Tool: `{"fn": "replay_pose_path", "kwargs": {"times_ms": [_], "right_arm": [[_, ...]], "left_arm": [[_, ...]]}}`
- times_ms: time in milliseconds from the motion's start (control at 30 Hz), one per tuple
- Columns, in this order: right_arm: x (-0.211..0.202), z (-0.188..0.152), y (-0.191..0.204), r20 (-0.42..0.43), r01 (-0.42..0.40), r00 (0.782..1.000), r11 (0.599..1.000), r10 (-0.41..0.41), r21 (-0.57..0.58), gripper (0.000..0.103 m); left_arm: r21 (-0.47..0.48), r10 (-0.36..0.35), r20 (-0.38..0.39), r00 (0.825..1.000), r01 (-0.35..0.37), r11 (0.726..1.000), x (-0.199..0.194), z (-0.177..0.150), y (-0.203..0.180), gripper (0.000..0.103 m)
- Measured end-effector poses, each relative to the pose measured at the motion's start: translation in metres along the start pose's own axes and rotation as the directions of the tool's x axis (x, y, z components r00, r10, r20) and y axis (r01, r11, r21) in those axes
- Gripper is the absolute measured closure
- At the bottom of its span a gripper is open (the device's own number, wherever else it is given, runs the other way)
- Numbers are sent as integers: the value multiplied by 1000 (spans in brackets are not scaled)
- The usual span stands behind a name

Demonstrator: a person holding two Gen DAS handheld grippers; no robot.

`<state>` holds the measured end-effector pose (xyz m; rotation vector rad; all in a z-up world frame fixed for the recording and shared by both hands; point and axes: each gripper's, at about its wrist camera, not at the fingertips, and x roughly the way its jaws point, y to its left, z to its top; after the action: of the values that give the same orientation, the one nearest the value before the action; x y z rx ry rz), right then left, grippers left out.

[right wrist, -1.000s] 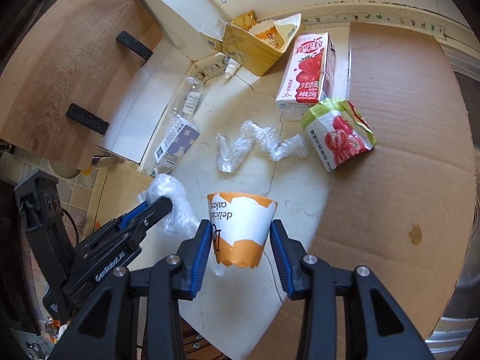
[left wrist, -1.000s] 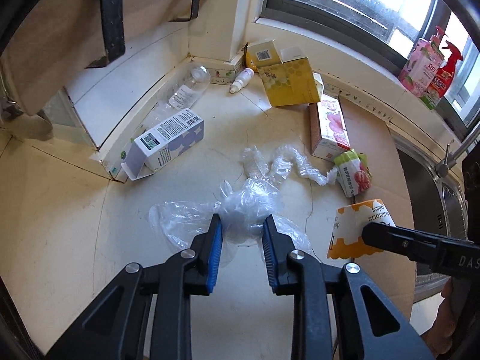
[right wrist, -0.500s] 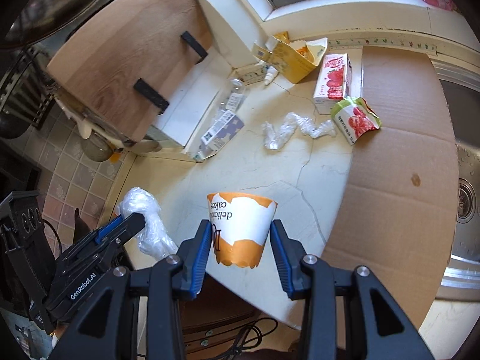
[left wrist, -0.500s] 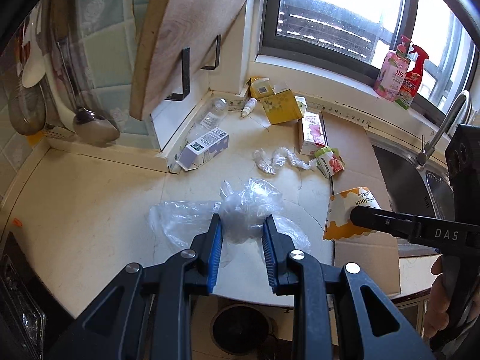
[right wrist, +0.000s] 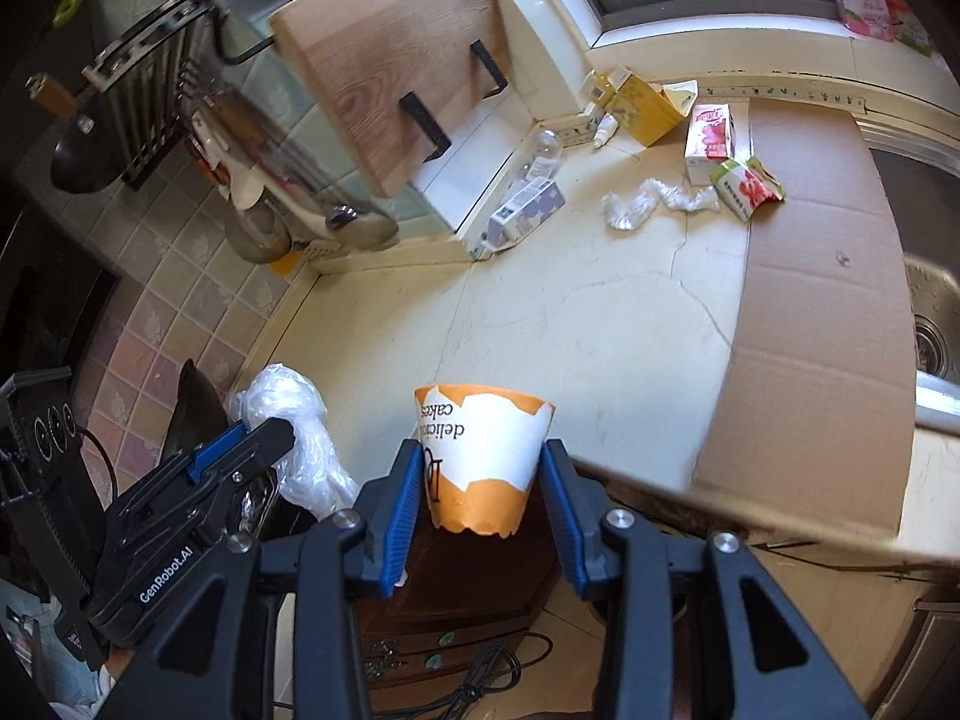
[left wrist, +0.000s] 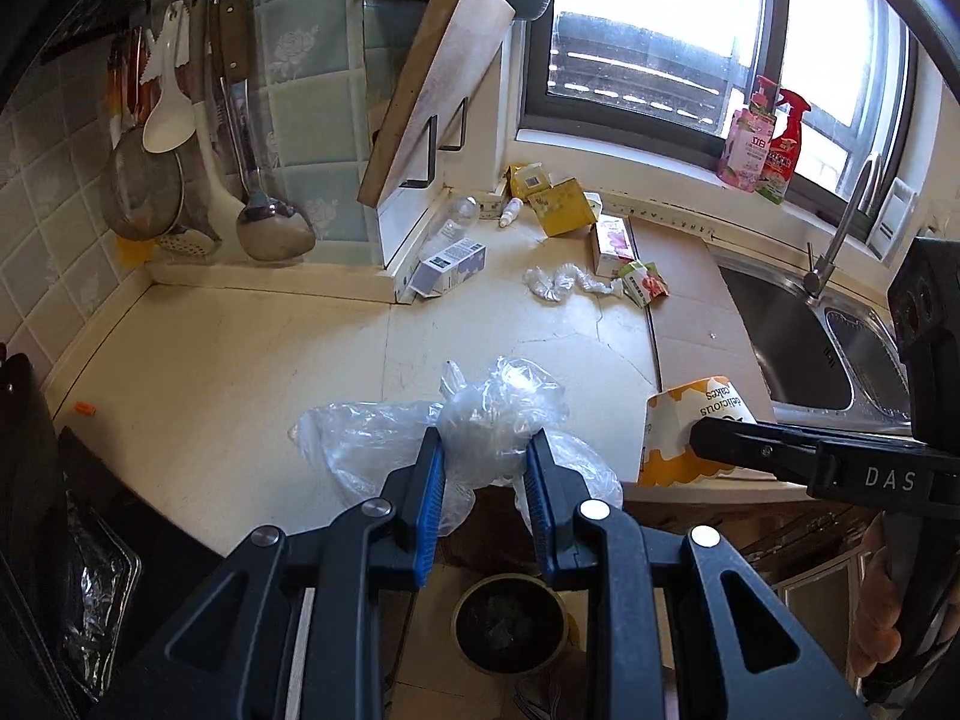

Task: Collect trash
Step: 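Carry the wrap and paper cup over the bin and open both tools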

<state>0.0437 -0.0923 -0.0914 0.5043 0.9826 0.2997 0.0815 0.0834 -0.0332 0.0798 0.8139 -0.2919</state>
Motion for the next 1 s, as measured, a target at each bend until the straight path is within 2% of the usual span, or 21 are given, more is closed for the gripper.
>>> {"fn": "replay_pose_path", "kwargs": {"times_ms": [267,500,600,800,900,1000], "right_arm": [[-4,-59,13,-44,30,999,999,-29,25,63],[18,-98,5,-140,78,988,996,-70,52,63],[34,-109,-7,-192,108,977,992,-94,62,63],[80,-132,-43,-284,195,943,979,-172,54,63],[109,-149,-65,-315,254,920,967,-234,22,62],[143,-167,-92,-356,267,901,964,-246,10,62]], "left_arm": [[-2,-40,-38,998,39,999,-24,-53,8,79],[-23,-72,-141,987,69,997,-9,-98,8,79],[-34,-83,-193,978,77,996,7,-115,8,79],[-63,-96,-319,943,80,995,61,-153,4,79],[-38,-62,-371,926,52,998,98,-177,-1,79],[-17,-36,-421,907,31,999,142,-208,-8,79]]}}
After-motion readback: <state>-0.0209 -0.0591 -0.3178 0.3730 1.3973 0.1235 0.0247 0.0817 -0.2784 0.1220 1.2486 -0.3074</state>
